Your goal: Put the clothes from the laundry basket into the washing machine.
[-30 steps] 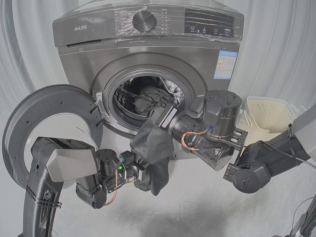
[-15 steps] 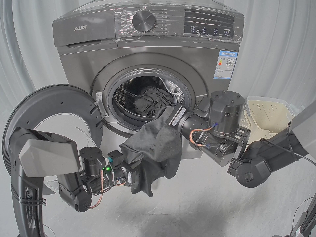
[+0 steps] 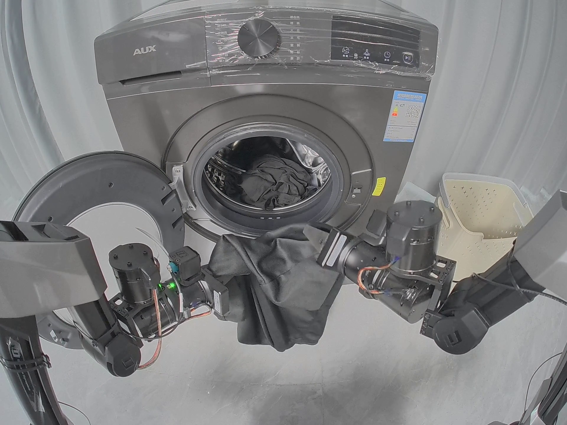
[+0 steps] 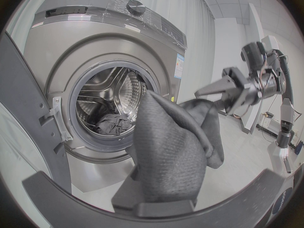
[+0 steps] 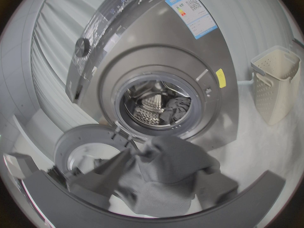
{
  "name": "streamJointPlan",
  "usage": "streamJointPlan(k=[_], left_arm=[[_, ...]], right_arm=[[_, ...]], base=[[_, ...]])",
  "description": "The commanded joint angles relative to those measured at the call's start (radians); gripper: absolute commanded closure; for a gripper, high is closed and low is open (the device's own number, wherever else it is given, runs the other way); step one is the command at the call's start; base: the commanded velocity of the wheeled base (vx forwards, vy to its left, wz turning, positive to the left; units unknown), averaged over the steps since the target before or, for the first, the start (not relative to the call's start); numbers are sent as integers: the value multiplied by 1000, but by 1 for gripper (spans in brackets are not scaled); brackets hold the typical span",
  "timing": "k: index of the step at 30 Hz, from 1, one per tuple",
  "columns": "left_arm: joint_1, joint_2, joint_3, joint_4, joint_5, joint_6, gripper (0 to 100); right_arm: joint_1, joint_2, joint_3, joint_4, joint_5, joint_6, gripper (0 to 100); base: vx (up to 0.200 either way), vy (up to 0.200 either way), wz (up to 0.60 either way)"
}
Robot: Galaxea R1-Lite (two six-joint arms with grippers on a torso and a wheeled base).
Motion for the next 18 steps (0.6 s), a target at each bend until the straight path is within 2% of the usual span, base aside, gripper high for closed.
streamJointPlan(k=[1,4,5,6,10,15,16,18], left_arm=[[4,-20,-3,-4,0,0,100],[3,-18,-6,-3,1,0,100],[3,-18,-6,-4,1,0,100],[3,-17,-9,-4,3,1,100],[-3,-12,-9,-4,7,1,100],[0,-15,-15,-3,9,0,100],[0,-14,-15,-3,9,-2,100],[-2,-12,-15,-3,9,-2,100]], right_arm=[[-15,-5,124,20,1,-79,0],[-18,6,263,-10,7,-200,0],[-18,7,271,-11,9,-205,0],[-17,24,326,-28,16,-243,0],[-17,76,363,-69,21,-277,0],[-26,136,358,-79,18,-284,0],[-46,172,351,-99,18,-289,0],[-40,195,349,-154,21,-300,0]], base=[[0,0,0],[0,0,0],[0,0,0],[0,0,0],[0,0,0],[0,0,0],[0,0,0],[0,0,0]])
